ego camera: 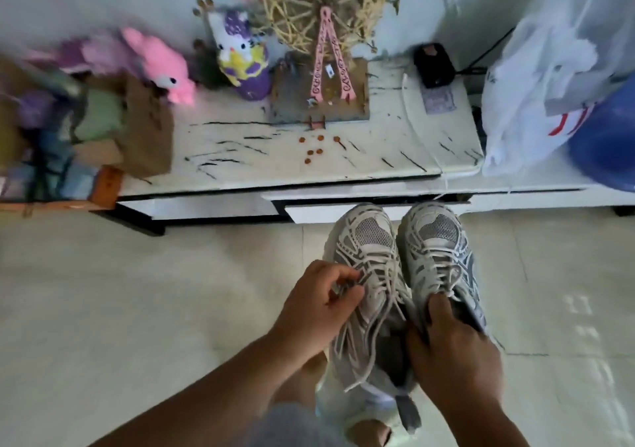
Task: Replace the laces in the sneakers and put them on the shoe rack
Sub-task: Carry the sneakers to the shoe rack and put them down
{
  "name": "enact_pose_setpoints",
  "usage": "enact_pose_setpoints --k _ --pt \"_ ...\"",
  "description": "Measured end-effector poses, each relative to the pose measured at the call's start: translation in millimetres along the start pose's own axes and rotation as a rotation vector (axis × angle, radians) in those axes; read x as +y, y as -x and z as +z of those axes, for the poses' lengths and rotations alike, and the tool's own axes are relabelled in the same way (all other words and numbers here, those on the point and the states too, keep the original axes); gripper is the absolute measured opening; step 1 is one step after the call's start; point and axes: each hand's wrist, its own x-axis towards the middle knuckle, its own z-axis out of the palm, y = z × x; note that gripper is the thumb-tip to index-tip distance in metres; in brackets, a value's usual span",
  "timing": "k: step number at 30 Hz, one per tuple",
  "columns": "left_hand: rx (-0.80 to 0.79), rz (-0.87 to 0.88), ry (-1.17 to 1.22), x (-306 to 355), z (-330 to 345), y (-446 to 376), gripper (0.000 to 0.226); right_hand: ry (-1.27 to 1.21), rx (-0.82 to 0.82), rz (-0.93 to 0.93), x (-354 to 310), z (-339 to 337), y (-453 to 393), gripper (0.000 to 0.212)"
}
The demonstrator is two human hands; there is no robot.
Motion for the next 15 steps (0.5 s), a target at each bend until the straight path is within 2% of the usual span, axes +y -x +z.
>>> enact_pose_setpoints --k 7,15 --pt "0.28 -0.053 0.068 41.7 -107.9 76.9 0.017 0.092 0.021 -0.273 -96.1 -75.3 35.4 0.027" --pt "0.612 -0.134 0.168 34.2 -191.4 156.8 0.013 0.113 0.026 -0.529 -201.1 -94.9 62.9 0.025"
